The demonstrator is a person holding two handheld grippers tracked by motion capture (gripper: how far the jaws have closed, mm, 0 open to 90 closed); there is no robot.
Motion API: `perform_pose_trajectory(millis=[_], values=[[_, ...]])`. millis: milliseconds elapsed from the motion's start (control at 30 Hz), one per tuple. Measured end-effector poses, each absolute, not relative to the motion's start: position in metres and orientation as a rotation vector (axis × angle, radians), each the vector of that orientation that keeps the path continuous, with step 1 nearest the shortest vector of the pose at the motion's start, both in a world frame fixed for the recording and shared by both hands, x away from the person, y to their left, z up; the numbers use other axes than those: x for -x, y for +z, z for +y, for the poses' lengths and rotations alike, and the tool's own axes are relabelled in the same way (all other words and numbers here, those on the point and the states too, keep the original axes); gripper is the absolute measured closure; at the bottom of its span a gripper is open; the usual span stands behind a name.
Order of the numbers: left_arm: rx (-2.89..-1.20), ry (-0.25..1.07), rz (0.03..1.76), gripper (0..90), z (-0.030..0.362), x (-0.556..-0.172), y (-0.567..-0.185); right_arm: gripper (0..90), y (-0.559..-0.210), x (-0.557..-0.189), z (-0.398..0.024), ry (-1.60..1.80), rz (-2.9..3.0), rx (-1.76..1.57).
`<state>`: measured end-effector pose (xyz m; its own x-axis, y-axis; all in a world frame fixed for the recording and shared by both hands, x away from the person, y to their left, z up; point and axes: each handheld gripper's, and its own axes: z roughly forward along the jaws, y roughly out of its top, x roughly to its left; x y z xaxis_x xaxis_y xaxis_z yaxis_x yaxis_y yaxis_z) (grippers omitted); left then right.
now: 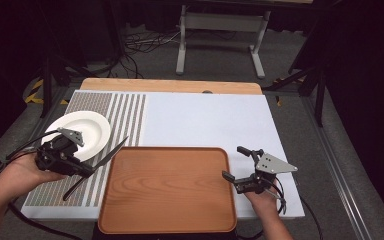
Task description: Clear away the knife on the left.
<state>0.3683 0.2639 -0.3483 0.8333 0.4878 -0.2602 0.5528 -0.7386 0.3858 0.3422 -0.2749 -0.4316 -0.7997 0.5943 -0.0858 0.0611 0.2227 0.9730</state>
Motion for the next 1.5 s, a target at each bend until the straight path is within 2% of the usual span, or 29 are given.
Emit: perform_pose_trajectory(millis=[367,767,1500], values=[[-2.44,-0.263,0.924,80.4,0.247,-0.37,-0.357,4.1,-0.431,-0.342,-0.275,1.603,2.057,-0.602],[-2.382,-0.332,0.966,80.4,0.215,-0.364,-0.364,4.1,-0.43,-0.341,-0.276,1.604,2.054,-0.598],[-2.343,-0.395,1.029,80.3,0.187,-0.363,-0.393,4.1,-0.43,-0.341,-0.277,1.607,2.054,-0.598]])
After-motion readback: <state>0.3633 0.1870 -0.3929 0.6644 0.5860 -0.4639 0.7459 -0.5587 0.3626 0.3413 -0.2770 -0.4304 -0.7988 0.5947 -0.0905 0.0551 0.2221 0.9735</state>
